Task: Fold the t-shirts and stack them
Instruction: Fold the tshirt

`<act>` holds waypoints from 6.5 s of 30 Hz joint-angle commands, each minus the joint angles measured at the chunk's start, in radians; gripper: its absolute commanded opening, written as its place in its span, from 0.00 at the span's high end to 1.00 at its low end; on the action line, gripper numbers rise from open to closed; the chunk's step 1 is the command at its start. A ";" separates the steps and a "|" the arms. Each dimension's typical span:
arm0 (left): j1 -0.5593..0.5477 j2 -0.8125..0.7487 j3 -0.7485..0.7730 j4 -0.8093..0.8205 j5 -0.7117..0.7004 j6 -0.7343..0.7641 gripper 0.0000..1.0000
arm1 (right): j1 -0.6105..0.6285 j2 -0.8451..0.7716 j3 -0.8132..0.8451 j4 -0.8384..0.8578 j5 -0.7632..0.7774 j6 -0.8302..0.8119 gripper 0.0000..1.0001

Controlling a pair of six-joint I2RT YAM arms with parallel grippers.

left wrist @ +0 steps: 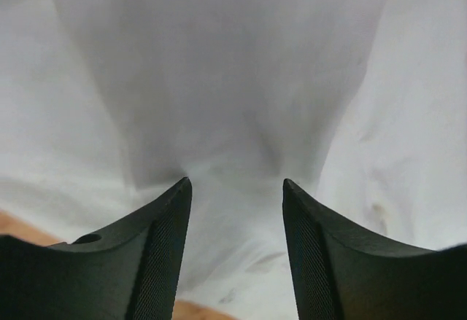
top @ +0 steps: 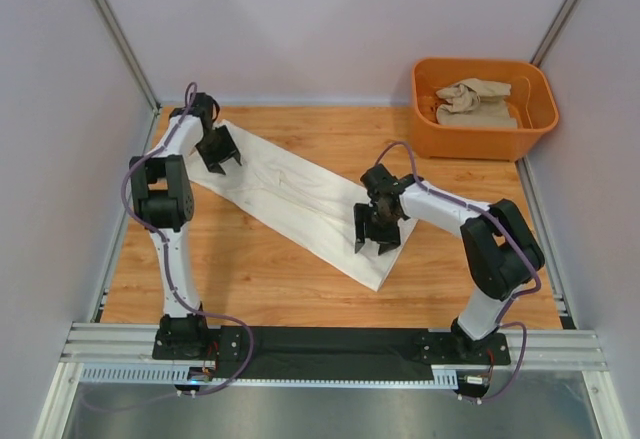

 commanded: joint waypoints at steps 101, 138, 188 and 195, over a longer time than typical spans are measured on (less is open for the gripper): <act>-0.145 -0.225 -0.313 0.077 -0.157 -0.028 0.37 | 0.000 0.248 0.315 -0.003 0.244 -0.493 0.07; -0.171 -0.124 0.219 -0.019 0.230 0.250 0.37 | 0.398 -0.012 0.275 -0.075 0.234 -0.031 0.00; -0.363 -1.490 -1.590 -0.016 0.050 -0.450 0.41 | 0.247 -0.304 -0.571 0.589 -0.302 0.411 0.56; -0.427 -1.484 -1.635 0.031 0.059 -0.552 0.44 | 0.247 -0.330 -0.555 0.592 -0.308 0.417 0.56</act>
